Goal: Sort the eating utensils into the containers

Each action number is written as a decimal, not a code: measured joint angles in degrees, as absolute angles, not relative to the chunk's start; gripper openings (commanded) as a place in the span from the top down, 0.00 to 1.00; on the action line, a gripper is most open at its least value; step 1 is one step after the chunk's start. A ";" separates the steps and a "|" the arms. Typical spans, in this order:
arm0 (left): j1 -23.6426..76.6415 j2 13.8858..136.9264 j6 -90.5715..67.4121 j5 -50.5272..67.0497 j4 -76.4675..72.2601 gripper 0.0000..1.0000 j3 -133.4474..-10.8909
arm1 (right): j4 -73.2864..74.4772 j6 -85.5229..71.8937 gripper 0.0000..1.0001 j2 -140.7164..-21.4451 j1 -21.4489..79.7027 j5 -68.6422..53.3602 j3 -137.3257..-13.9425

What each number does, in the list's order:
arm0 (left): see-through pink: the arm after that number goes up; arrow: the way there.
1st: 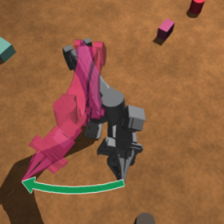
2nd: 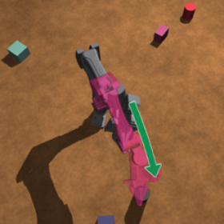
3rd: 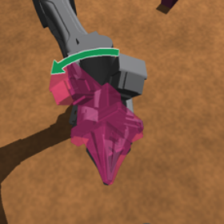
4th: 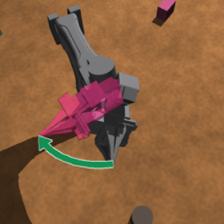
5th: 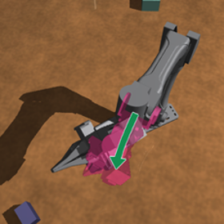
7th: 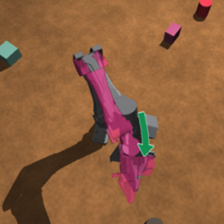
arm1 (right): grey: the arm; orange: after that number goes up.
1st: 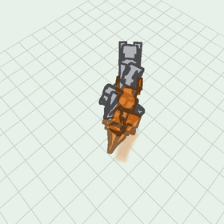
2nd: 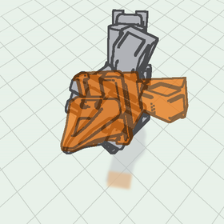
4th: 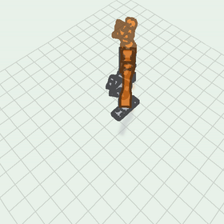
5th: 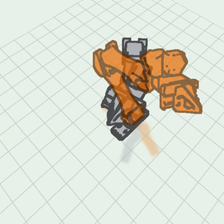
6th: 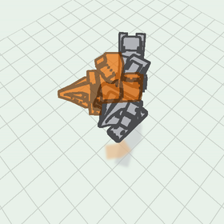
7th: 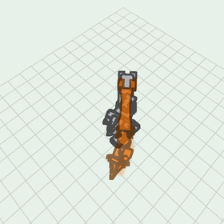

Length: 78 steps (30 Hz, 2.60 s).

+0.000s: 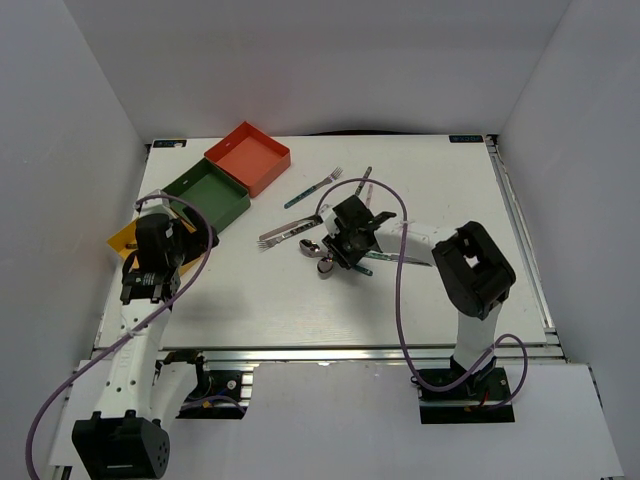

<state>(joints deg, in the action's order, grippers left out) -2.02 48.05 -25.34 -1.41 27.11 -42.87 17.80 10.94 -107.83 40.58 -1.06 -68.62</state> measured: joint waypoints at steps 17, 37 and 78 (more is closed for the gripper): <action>2.57 49.28 -33.56 10.90 19.00 0.02 -40.53 | 20.56 4.49 1.00 -100.49 40.73 -4.47 -70.00; 31.20 60.55 -50.06 7.90 -5.74 1.00 -39.59 | 11.57 -17.21 1.00 -85.23 48.12 -21.12 -70.35; -19.66 86.70 -47.48 -19.42 27.59 0.51 -63.09 | 11.81 -17.91 0.11 -70.48 37.08 -12.53 -52.60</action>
<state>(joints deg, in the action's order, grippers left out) -19.66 86.70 -47.48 -19.42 27.59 -63.09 11.81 -17.91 -70.48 37.08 -12.53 -52.60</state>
